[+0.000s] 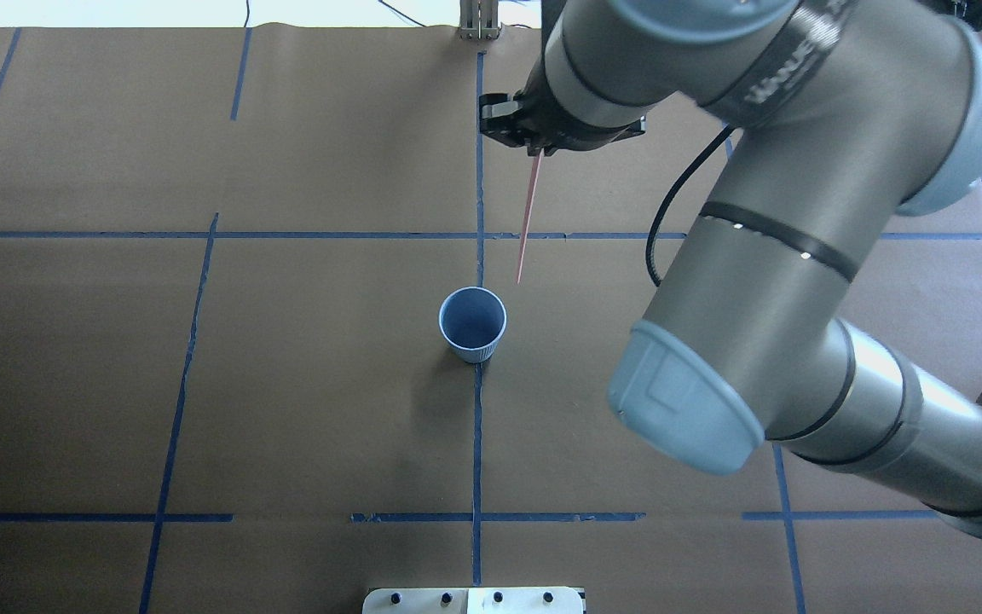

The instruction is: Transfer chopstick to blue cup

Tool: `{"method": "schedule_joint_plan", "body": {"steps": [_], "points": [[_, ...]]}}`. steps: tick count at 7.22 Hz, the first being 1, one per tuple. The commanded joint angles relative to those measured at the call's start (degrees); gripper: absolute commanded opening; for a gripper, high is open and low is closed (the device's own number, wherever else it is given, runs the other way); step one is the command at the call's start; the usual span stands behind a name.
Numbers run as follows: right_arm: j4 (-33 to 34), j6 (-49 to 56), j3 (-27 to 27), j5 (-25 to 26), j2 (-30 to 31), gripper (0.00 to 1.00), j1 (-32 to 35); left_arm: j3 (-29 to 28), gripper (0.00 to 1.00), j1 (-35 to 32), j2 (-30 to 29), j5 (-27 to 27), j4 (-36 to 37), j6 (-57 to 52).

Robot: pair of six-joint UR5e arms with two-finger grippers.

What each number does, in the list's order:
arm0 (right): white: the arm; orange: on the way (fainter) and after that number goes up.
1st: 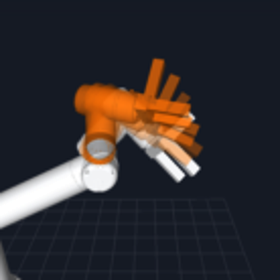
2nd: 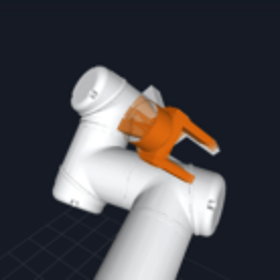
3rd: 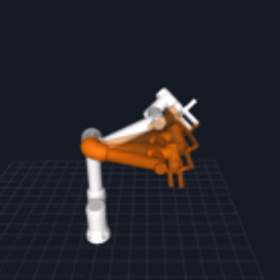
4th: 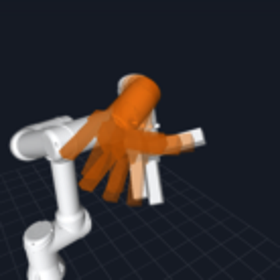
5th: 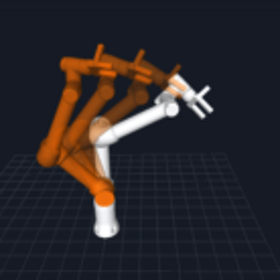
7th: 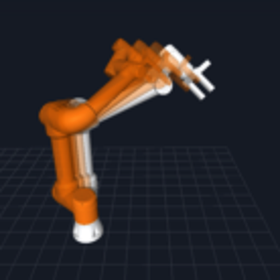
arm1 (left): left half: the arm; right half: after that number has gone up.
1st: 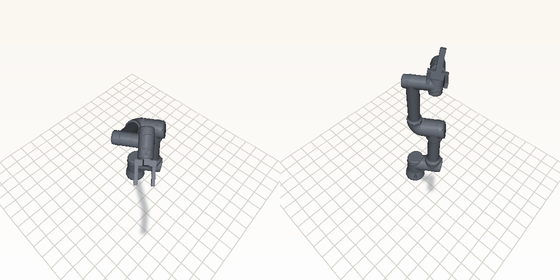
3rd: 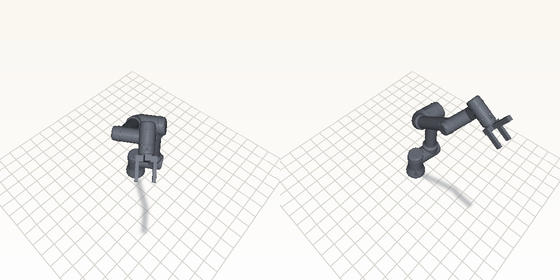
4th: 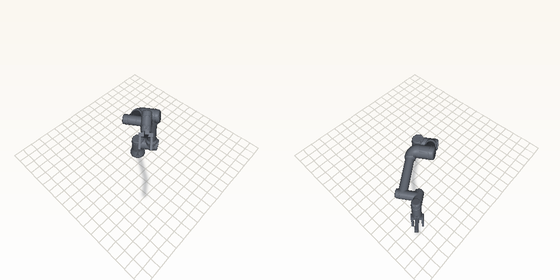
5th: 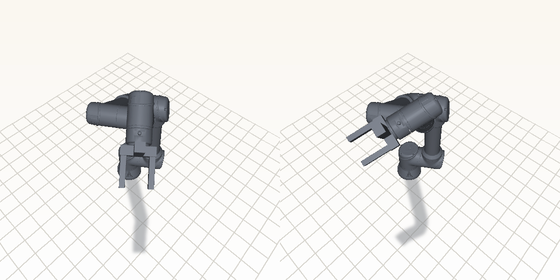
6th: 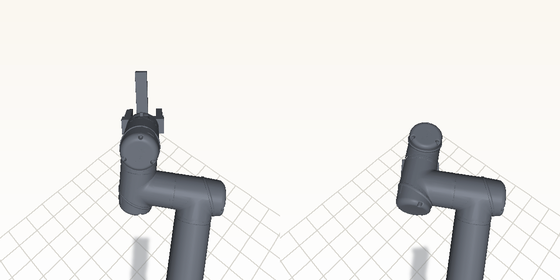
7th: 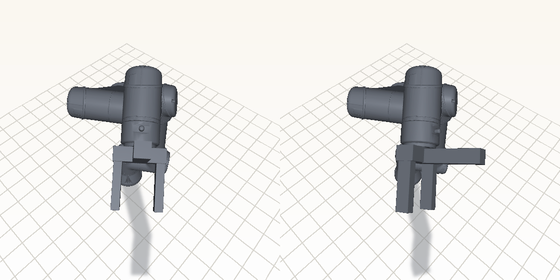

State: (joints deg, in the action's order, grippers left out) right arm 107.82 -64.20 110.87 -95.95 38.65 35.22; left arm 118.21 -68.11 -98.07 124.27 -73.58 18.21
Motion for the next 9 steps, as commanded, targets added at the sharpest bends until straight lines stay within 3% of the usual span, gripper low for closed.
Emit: {"method": "schedule_joint_plan", "body": {"steps": [1,3,4,5,9], "points": [[-2.2,-1.0,-3.5,5.3,0.0,0.02,-5.2,-0.1,1.00,-0.3,0.8,0.2,-0.2,-0.3],[-2.3,-1.1,-4.2,5.4,0.1,0.05,-5.9,-0.2,1.00,-0.3,0.9,0.2,-0.2,-0.3],[-2.4,-2.2,-4.3,5.2,0.1,0.32,-6.3,-0.2,1.00,-0.3,0.8,0.2,-0.2,-0.2],[-2.4,-5.0,-4.2,5.3,-0.2,0.99,-6.8,-0.2,1.00,-0.3,0.8,0.2,-0.2,-0.2],[-2.0,-5.1,-2.5,4.0,0.0,1.00,-6.3,-0.2,1.00,-0.3,0.8,0.4,-0.1,0.0]]}}
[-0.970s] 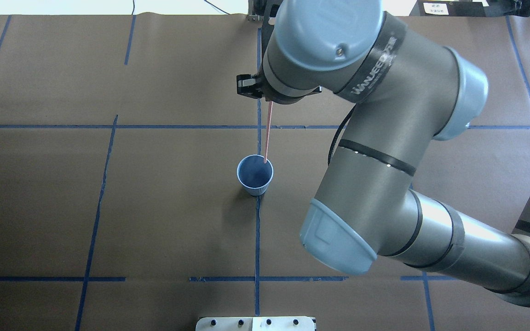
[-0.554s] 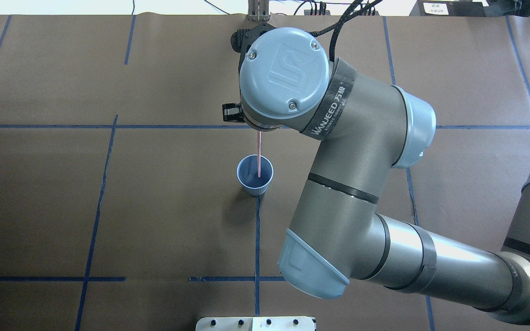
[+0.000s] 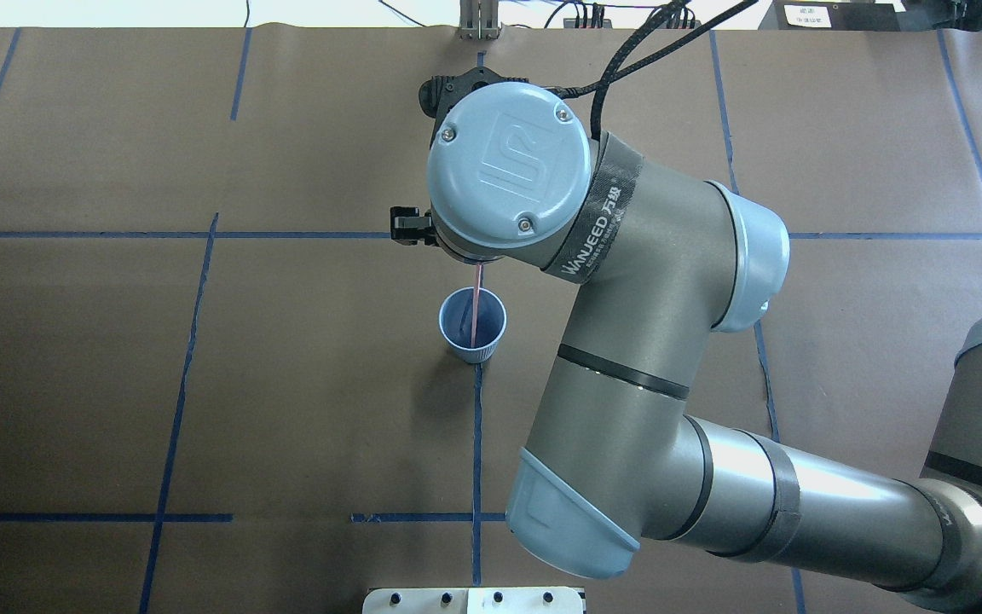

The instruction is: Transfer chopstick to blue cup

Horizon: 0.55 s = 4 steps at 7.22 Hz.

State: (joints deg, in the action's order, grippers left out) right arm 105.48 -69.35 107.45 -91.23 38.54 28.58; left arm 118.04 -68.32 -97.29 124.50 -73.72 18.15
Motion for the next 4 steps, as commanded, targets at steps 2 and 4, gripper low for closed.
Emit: {"method": "schedule_joint_plan", "body": {"steps": [2,4], "points": [[4.5,6.2,10.8,-13.4,9.9,1.00,10.4,-2.4,1.00,-4.3,0.7,5.9,0.0,-1.5],[4.0,22.3,14.4,-22.6,20.8,1.00,21.9,-3.2,1.00,-8.6,4.0,7.3,0.0,-9.9]]}}
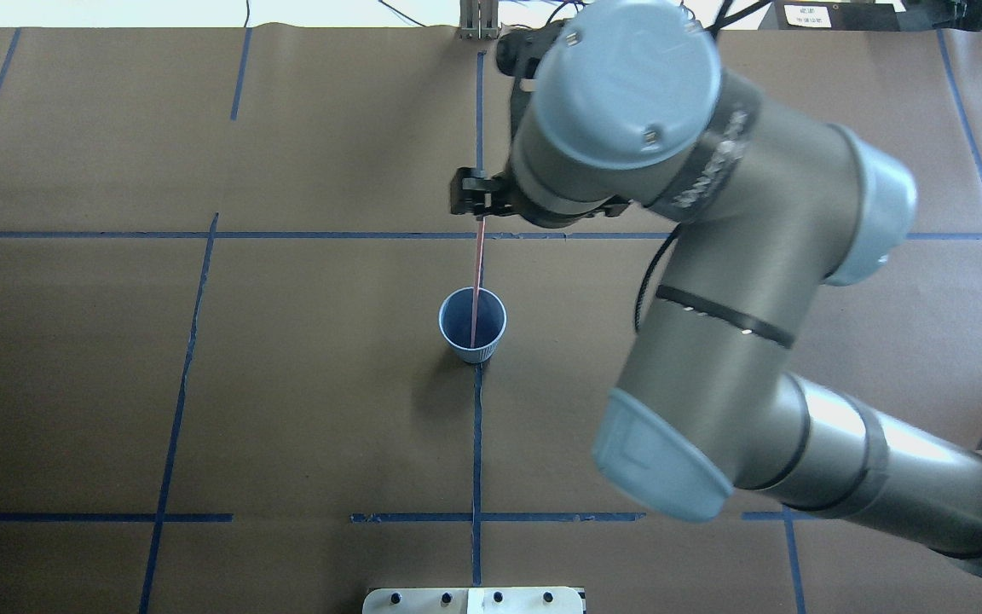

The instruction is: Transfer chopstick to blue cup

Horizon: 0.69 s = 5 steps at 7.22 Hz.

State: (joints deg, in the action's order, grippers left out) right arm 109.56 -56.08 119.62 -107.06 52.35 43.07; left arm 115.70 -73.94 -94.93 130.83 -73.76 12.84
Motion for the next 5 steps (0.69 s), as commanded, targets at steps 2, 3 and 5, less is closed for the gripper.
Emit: {"method": "schedule_joint_plan", "body": {"steps": [2,3,5], "points": [[-3.4,30.7,1.3,-14.7,21.7,1.00,21.7,-8.9,1.00,-10.2,1.7,1.1,-0.2,-16.9],[-5.6,42.3,-1.9,-20.7,27.7,1.00,29.6,-10.8,1.00,-11.6,1.6,1.1,-0.4,-19.1],[-12.8,65.5,-16.6,-30.5,35.5,1.00,41.5,-10.9,1.00,-12.5,1.9,1.1,-0.3,-19.7]]}}
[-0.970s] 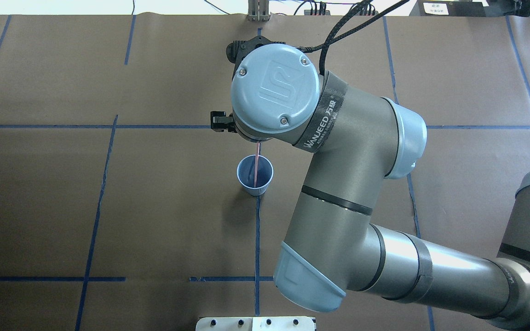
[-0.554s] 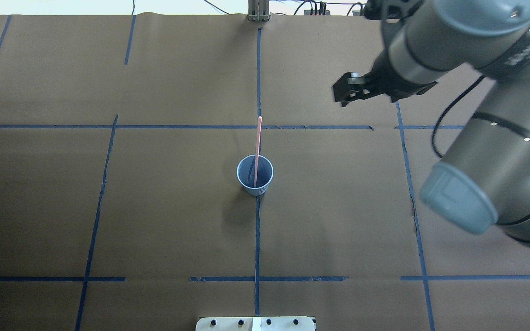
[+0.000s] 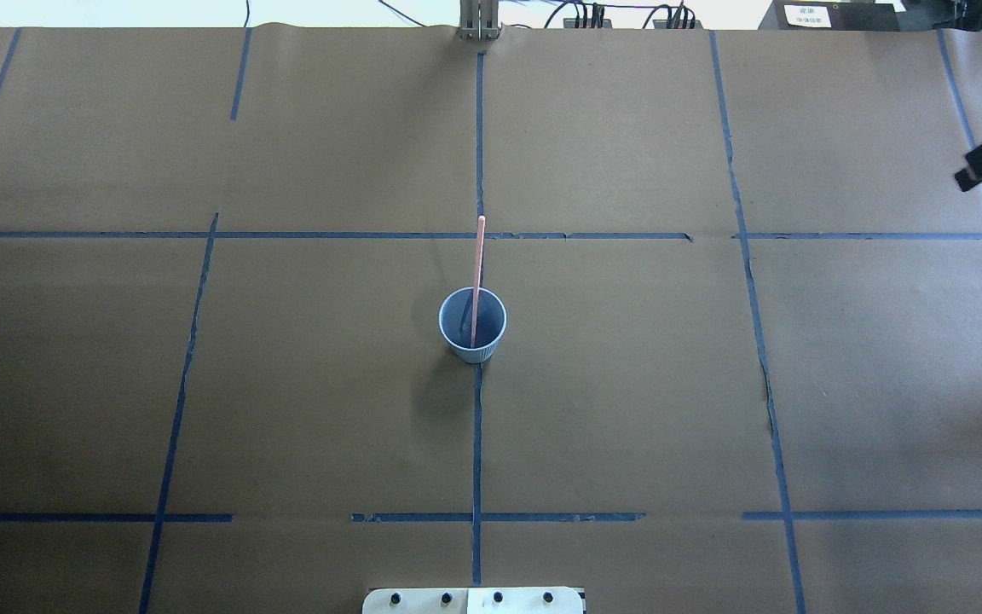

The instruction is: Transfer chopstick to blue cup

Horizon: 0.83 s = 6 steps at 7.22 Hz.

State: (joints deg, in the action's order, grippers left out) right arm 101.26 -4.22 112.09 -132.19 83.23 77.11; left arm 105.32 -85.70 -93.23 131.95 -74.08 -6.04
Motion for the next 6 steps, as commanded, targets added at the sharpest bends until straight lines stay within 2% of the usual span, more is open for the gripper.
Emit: {"method": "schedule_joint_plan", "body": {"steps": [1,2,4,6], "points": [[-6.3,14.2,-14.4,-5.6,4.7,1.00,8.9,-0.6,1.00,-0.9,2.2,0.1,-0.2,-0.9],[-6.5,14.6,-15.1,-5.3,7.2,1.00,9.1,-0.6,1.00,-1.2,3.1,0.0,-0.2,-0.9],[-6.7,13.9,-18.1,-5.4,7.5,1.00,12.2,-2.0,1.00,-2.4,5.4,0.1,-0.2,-1.5],[-6.7,12.4,-19.0,-6.3,9.0,1.00,13.8,-9.1,1.00,-5.7,5.0,3.7,-0.4,-9.8]]}}
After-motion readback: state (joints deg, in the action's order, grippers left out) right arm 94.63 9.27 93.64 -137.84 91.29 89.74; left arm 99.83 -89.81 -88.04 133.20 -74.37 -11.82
